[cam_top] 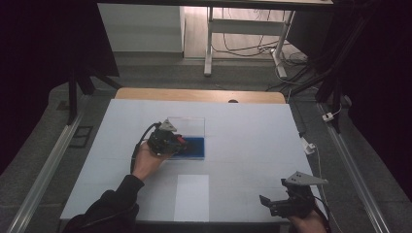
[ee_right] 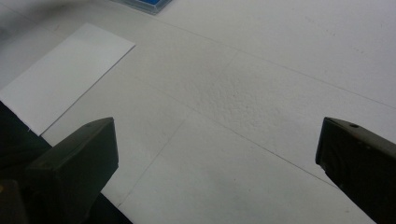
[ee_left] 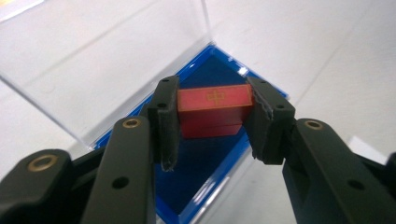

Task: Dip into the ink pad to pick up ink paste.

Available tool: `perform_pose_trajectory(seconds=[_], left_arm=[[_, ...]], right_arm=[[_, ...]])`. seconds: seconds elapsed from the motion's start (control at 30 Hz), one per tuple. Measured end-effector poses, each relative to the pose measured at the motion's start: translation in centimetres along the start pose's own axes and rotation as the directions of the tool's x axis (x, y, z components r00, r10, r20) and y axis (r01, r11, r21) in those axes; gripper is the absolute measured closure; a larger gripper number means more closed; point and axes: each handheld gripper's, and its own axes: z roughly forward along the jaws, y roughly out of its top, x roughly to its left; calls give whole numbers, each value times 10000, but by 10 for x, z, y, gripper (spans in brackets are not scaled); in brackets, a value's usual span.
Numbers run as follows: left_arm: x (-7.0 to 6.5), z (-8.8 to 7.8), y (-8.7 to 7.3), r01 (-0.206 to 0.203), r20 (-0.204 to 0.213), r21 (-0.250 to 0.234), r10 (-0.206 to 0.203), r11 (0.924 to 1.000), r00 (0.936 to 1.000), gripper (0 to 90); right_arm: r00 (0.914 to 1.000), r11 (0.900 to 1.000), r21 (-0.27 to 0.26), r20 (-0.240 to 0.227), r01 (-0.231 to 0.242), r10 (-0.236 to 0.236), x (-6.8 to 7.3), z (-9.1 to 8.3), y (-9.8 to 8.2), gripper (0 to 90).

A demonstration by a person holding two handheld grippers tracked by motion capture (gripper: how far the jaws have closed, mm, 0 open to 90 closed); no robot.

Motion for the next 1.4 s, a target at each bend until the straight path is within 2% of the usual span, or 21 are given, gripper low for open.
perform_pose_trajectory(seconds=[0.2, 0.67, 1.13, 1.4], left_arm=[[-7, -12, 0, -302, 135, -24, 302, 9995, 9995, 579], [-26, -33, -7, -557, 577, -148, 564, 9983, 9967, 578], [-44, -56, -21, -501, 977, -353, 533, 9981, 9938, 579], [-53, -67, -28, -267, 1347, -628, 350, 9977, 9903, 579]], right_arm=[[10000, 10000, 31, 34, 29, -29, 0, 0, 0, 0], [10000, 10000, 7, -42, -6, 6, 0, 0, 0, 0], [9999, 10000, 16, -106, 9, -8, 0, 0, 0, 0], [10000, 10000, 6, -89, 25, -25, 0, 0, 0, 0]])
